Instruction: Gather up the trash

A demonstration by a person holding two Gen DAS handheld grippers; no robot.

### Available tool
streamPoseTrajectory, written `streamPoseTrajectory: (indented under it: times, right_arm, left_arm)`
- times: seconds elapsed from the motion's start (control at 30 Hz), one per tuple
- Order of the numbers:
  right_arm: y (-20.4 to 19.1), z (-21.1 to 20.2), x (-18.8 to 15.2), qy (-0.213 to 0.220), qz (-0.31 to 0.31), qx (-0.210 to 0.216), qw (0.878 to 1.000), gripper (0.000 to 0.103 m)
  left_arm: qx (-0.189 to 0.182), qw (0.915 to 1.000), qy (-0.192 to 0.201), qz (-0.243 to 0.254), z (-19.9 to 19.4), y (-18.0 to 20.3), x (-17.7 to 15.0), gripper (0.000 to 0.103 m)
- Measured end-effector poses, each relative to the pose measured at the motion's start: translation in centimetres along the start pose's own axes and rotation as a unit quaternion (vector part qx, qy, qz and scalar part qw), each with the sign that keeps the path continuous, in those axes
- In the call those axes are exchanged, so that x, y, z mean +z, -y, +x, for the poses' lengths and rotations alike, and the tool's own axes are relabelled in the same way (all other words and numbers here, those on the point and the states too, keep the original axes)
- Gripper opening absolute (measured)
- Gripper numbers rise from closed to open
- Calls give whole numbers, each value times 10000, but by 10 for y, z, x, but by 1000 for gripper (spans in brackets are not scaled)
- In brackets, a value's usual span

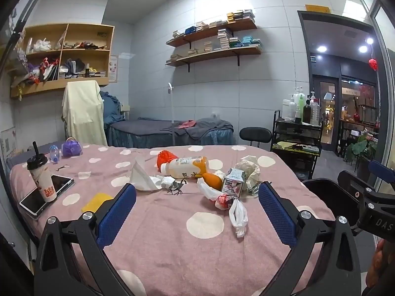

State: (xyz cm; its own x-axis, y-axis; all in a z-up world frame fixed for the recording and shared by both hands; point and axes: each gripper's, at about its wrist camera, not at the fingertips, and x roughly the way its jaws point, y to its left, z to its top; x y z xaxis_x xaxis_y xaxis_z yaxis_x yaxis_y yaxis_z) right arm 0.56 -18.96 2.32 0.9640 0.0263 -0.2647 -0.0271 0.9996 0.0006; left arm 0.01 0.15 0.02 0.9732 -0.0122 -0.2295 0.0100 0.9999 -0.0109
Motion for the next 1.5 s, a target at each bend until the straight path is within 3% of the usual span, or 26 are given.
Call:
streamPoseTrajectory:
  times: [0.5, 0.57, 1.5]
  right_arm:
    - [3, 10, -5, -206, 150, -41, 9997, 97]
    - [5, 9, -5, -194, 173, -63, 9996, 97]
    - [8, 6, -3, -173, 226, -107, 9995, 97]
  left_arm:
    - [36, 9998, -114, 133, -3, 17, 12, 97]
    - [10, 9999, -42, 145, 2, 4, -2, 97]
    - [8, 9998, -3, 187, 1, 5, -3, 97]
